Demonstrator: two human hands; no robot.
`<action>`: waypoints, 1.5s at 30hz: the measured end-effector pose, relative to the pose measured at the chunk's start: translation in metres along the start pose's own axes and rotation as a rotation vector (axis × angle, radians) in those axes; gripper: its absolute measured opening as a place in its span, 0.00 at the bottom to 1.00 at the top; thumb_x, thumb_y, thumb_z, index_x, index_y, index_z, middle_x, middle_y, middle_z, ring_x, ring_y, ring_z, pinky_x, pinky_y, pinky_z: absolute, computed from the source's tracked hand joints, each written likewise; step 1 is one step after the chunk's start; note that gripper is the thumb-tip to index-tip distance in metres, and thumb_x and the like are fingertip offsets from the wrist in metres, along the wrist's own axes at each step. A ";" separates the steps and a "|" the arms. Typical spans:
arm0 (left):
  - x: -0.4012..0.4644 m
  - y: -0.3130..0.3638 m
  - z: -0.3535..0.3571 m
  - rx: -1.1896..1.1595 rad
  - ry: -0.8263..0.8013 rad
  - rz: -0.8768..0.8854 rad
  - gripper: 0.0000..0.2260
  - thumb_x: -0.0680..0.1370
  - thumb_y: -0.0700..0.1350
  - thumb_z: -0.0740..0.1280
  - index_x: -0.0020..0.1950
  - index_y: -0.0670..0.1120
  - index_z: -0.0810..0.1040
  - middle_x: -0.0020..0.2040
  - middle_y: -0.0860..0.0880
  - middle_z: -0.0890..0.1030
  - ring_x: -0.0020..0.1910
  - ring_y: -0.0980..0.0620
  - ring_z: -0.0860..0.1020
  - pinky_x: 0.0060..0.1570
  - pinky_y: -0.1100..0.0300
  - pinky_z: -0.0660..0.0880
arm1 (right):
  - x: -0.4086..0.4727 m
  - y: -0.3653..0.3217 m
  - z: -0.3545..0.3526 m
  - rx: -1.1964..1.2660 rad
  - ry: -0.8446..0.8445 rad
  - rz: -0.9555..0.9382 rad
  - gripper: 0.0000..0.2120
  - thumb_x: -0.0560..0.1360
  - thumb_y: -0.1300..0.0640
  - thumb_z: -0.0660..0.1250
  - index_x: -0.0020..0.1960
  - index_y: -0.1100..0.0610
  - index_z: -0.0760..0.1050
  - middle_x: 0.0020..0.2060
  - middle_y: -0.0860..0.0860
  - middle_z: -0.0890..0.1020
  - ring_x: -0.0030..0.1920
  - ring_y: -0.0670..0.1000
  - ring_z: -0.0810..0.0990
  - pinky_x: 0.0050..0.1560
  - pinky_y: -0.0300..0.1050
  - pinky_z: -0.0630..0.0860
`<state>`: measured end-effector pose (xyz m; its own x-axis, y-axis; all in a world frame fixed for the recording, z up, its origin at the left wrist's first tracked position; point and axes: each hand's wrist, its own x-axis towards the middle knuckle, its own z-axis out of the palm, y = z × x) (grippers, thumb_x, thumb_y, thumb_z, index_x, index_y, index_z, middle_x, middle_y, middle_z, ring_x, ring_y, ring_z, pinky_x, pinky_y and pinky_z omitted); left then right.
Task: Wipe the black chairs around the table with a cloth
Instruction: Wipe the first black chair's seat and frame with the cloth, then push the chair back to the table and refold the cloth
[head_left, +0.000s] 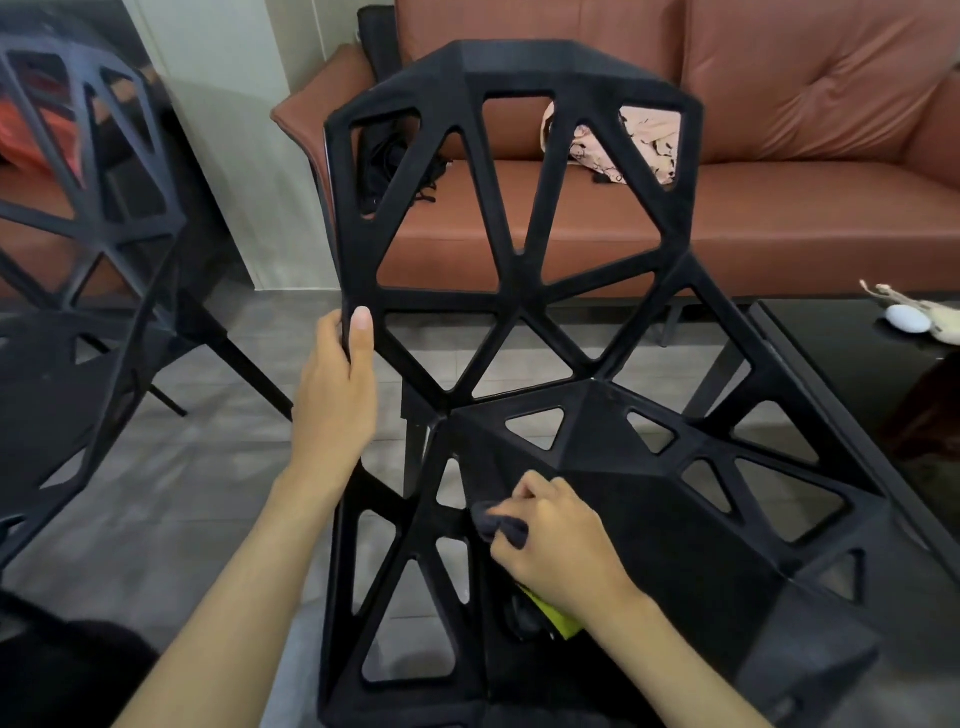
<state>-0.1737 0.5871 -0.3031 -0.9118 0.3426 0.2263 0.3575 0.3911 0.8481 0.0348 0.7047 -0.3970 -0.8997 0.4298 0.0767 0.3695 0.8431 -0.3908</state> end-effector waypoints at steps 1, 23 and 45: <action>-0.001 0.001 0.000 0.003 0.011 0.005 0.29 0.84 0.67 0.47 0.77 0.51 0.66 0.66 0.57 0.75 0.64 0.56 0.72 0.61 0.56 0.66 | -0.004 0.000 0.003 -0.001 0.036 0.016 0.15 0.73 0.43 0.62 0.54 0.44 0.83 0.48 0.44 0.73 0.48 0.51 0.73 0.45 0.47 0.77; -0.021 0.224 -0.201 0.438 -0.752 -0.212 0.16 0.85 0.48 0.62 0.74 0.49 0.72 0.70 0.49 0.70 0.71 0.49 0.69 0.68 0.50 0.71 | -0.048 -0.144 -0.319 0.366 -0.179 0.595 0.08 0.75 0.46 0.73 0.53 0.45 0.83 0.46 0.42 0.77 0.48 0.46 0.80 0.47 0.39 0.75; 0.002 0.308 -0.167 0.386 -0.612 -0.490 0.11 0.85 0.44 0.61 0.67 0.49 0.76 0.63 0.53 0.71 0.59 0.53 0.77 0.62 0.59 0.73 | 0.225 0.003 -0.445 0.306 -0.399 0.468 0.52 0.75 0.48 0.76 0.84 0.45 0.42 0.83 0.49 0.48 0.78 0.61 0.64 0.70 0.62 0.69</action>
<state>-0.0989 0.5653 0.0385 -0.7515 0.4152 -0.5127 0.0978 0.8387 0.5358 -0.0628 0.9474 0.0273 -0.7001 0.5247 -0.4843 0.7104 0.4435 -0.5465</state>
